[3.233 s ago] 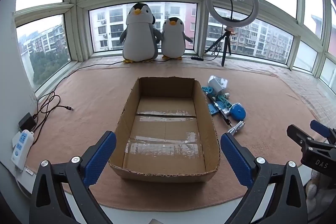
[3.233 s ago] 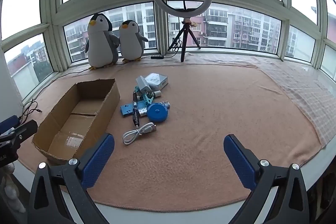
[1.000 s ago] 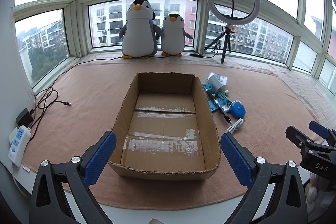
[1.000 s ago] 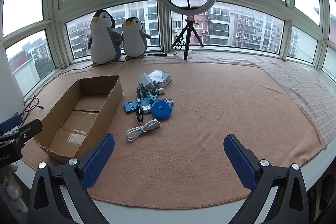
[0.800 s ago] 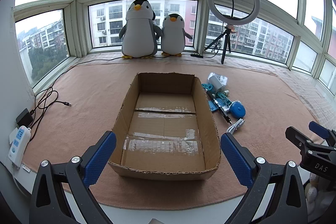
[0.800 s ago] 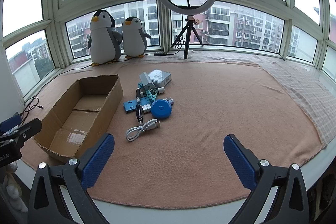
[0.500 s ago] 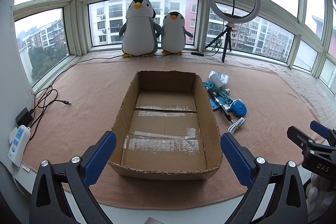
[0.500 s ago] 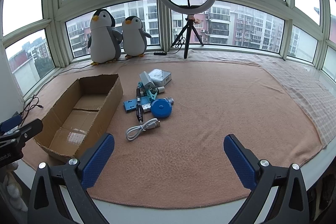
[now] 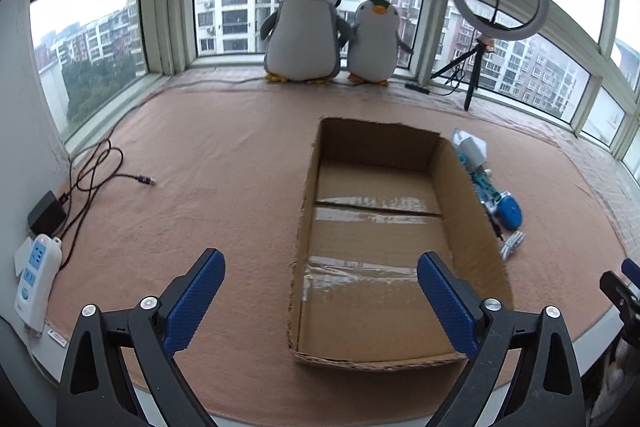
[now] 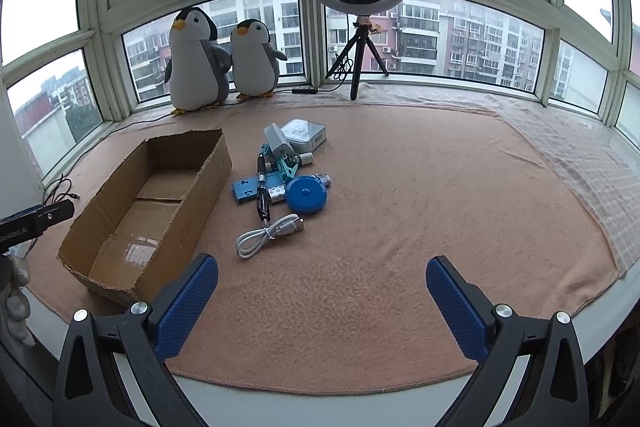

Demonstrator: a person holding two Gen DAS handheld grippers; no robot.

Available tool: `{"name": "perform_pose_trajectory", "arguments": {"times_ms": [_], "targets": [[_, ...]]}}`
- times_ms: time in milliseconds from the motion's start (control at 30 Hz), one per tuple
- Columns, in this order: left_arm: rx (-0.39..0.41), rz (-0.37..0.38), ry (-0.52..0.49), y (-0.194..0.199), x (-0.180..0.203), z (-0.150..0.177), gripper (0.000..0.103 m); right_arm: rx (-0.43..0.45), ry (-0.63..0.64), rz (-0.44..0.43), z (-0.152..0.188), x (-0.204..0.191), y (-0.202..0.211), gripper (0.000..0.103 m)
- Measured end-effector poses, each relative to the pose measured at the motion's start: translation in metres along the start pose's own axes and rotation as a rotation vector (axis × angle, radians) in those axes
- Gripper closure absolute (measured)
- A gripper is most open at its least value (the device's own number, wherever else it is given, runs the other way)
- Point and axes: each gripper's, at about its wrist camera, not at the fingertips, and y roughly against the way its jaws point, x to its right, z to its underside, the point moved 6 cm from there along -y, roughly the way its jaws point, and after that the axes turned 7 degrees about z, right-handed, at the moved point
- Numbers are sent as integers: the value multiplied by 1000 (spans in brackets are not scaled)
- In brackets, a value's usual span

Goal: Organize rigid objects
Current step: 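Move the right tool toward the white USB cable and open it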

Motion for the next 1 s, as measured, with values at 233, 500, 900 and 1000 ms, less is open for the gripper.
{"name": "perform_pose_trajectory", "arguments": {"times_ms": [233,500,900,1000], "targets": [[-81,17,10,-33,-13,9,25,-27,14,0,5,-1,-9,0],[-122,20,1,-52,-17,15,47,-72,23,-50,2,-8,-28,0],[-152,16,-6,-65,-15,25,57,-213,-72,-191,-11,-30,-78,14],[-153,4,-1,-67,-15,25,57,-266,-114,-207,-13,-36,-93,21]]}}
